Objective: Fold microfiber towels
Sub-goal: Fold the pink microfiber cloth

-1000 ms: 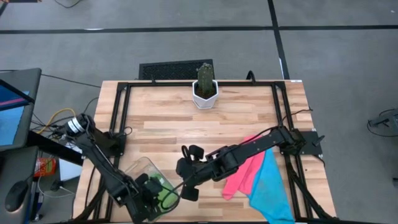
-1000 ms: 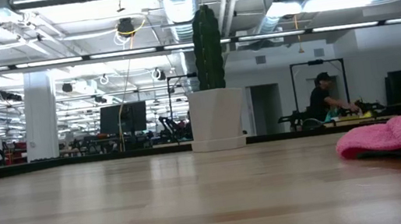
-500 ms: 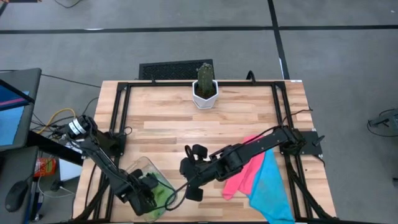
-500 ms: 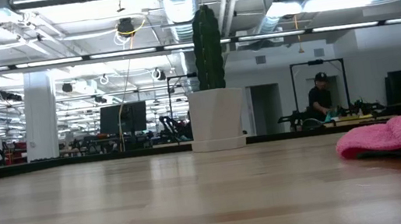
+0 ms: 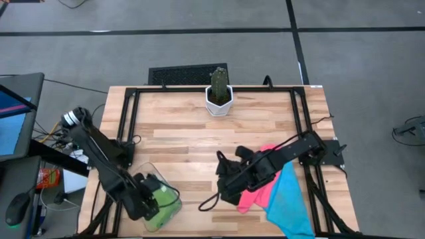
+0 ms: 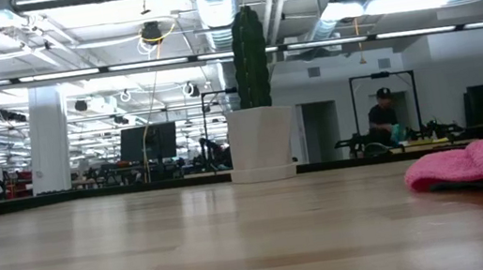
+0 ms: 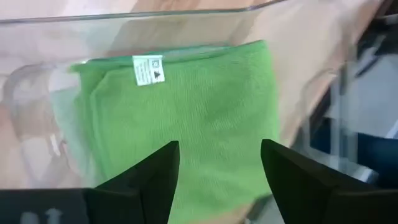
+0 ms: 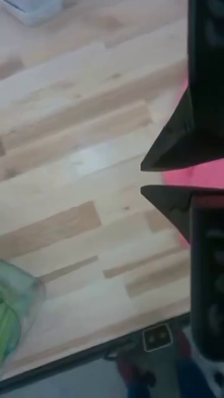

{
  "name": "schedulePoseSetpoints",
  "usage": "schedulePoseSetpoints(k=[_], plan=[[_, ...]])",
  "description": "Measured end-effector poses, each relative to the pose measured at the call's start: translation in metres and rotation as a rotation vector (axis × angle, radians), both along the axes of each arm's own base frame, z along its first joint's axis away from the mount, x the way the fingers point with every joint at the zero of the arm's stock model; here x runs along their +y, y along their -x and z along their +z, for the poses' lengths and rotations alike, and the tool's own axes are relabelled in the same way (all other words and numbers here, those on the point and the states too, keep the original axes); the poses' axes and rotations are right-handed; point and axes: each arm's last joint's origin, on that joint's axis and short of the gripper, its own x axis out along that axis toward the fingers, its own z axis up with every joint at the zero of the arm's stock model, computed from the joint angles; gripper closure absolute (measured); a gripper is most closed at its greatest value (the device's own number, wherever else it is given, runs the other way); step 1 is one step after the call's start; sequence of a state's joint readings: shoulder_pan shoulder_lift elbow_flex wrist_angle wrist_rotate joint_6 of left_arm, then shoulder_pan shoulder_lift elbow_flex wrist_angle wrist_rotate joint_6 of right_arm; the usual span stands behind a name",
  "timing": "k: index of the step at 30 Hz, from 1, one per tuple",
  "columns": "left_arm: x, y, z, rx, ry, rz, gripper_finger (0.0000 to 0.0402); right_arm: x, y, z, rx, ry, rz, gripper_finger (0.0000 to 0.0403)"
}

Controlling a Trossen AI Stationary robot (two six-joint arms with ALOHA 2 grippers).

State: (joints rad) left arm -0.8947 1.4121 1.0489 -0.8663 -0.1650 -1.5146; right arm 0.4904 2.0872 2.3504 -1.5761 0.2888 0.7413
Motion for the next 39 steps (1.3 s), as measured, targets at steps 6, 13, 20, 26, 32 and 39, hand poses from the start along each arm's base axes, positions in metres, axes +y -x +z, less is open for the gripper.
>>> schedulePoseSetpoints(k=[6, 13, 20, 26, 32, 39], plan=[[0.009, 0.009, 0.03, -0.187, 0.097, 0.121, 0.0181, 0.031, 0.016, -0.006, 0.027, -0.059, -0.002, 0.0272], [0.015, -0.027, 0.044, -0.501, 0.088, 0.202, 0.0181, 0.063, 0.034, -0.037, 0.119, -0.075, -0.124, 0.0211], [0.04, -0.07, 0.064, -0.714, 0.115, 0.118, 0.0181, 0.095, 0.073, -0.08, 0.273, -0.033, -0.173, 0.0182], [0.063, -0.087, 0.066, -0.736, 0.08, 0.083, 0.0181, 0.114, 0.087, -0.113, 0.249, -0.018, -0.118, 0.0176], [0.071, -0.094, 0.071, -0.79, 0.069, 0.065, 0.0181, 0.12, 0.07, -0.143, 0.105, -0.065, 0.014, 0.0177], [0.069, -0.096, 0.078, -0.858, 0.106, 0.028, 0.0181, 0.12, 0.066, -0.174, 0.022, -0.089, 0.111, 0.0177]])
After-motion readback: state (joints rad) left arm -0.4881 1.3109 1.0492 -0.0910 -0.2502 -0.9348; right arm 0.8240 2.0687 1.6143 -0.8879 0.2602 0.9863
